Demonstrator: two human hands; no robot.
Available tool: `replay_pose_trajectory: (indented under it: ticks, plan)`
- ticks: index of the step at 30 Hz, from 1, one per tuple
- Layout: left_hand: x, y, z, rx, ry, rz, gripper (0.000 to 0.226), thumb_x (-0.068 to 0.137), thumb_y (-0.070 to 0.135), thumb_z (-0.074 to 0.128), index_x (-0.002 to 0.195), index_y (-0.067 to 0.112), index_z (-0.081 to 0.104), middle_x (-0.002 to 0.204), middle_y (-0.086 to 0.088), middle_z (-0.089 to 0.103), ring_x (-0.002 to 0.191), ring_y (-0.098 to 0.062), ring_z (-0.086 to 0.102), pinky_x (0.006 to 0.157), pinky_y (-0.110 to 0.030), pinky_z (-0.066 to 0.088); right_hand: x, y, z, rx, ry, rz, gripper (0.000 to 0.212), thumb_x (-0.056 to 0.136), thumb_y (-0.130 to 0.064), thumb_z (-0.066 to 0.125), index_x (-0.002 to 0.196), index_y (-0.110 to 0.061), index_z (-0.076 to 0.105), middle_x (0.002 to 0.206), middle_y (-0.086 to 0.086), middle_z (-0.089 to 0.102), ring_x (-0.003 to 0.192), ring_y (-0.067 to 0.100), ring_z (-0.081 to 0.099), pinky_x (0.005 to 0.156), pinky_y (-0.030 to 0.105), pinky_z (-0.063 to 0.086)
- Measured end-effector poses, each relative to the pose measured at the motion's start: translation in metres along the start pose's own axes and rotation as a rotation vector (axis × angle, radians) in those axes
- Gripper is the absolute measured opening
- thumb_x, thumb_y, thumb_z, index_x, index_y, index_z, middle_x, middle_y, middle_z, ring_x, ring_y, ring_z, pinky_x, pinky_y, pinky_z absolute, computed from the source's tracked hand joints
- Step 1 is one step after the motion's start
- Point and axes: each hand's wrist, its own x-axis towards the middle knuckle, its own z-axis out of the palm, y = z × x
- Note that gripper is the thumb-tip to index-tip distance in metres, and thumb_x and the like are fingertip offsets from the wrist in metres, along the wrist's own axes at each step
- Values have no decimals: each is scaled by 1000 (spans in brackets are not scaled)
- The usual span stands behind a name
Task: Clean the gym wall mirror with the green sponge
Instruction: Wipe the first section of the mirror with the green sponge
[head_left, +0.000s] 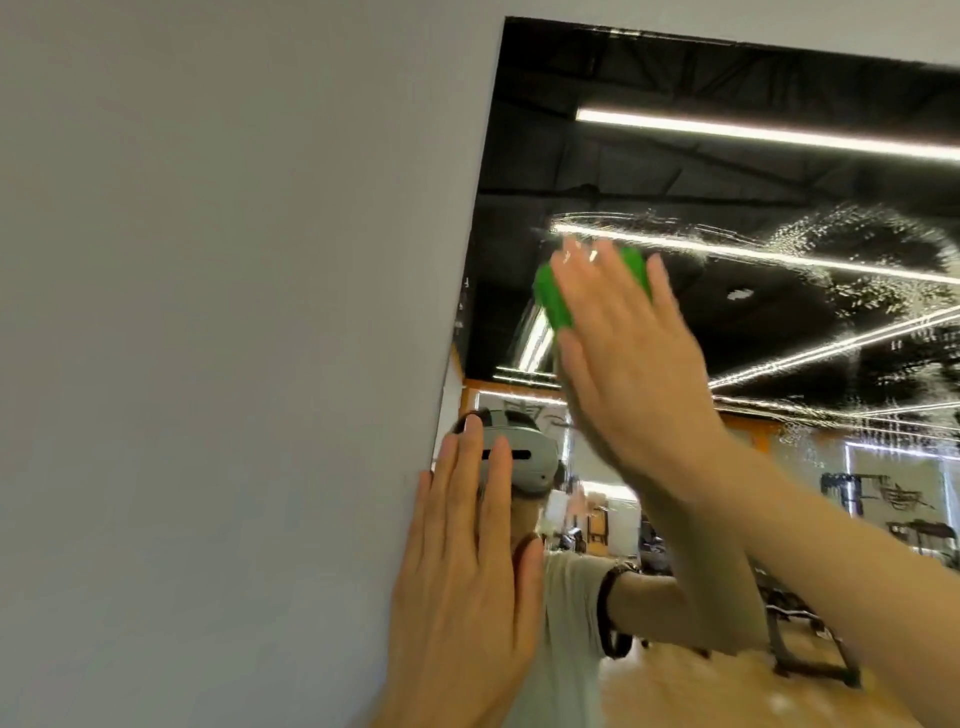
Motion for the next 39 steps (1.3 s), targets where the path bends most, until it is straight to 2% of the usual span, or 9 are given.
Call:
replay_pose_trajectory:
  ticks: [3,10,13,16,23,27,32,36,39]
  plan:
    - [0,1,-3,15,-45,12,57,109,45,17,158,18,25,164,-15,25,152,-31,20,126,-37,8,1,9,1,7,14,122,58,105,-35,17,156,-10,28,164,12,27,153,28,18,125,46,3]
    - [-5,0,-3,62,-114,12,53,107,47,19,155,27,32,165,-15,26,152,-34,22,115,-57,16,-98,-3,-9,14,-67,-139,56,105,-31,29,157,-10,25,163,12,27,153,26,18,125,47,9]
    - [-4,3,-5,55,-105,-9,52,106,44,24,154,27,35,165,-13,25,152,-33,21,113,-54,26,-21,19,-7,32,-8,72,56,105,-33,22,155,-9,29,162,13,30,152,28,20,125,47,7]
    - [-4,3,-5,64,-123,-4,57,100,40,36,155,28,33,167,-10,20,154,-31,17,114,-59,12,-20,24,-4,38,3,191,58,107,-36,16,158,-9,25,165,12,24,154,27,14,126,46,2]
    - [2,11,-3,-2,-77,3,57,96,37,42,151,21,39,163,-10,24,150,-29,22,124,-49,13,-103,8,-5,7,-35,-42,55,106,-32,29,157,-11,24,164,10,24,154,25,17,126,45,6]
    - [14,29,4,-77,-69,-38,55,95,37,43,148,25,38,160,-7,28,146,-29,27,112,-56,26,-88,57,-13,76,-13,179,55,107,-34,25,157,-11,24,165,9,22,153,23,14,125,39,2]
    - [10,27,8,-23,-87,-22,57,97,38,40,152,23,36,162,-9,27,148,-30,24,111,-56,21,-105,62,-17,71,42,506,58,107,-34,20,160,-12,14,168,8,12,156,23,5,126,45,0]
    - [11,30,7,-24,-79,-63,56,97,39,37,150,20,40,162,-11,30,148,-30,24,110,-51,30,-85,-4,-5,57,26,135,56,105,-31,27,156,-9,28,164,12,26,153,27,19,124,48,8]
    - [10,33,6,-30,-88,-69,57,96,38,38,150,20,40,162,-10,29,148,-31,25,111,-52,30,-97,19,-8,29,-18,4,56,104,-31,30,156,-11,28,163,10,26,153,25,19,125,42,6]
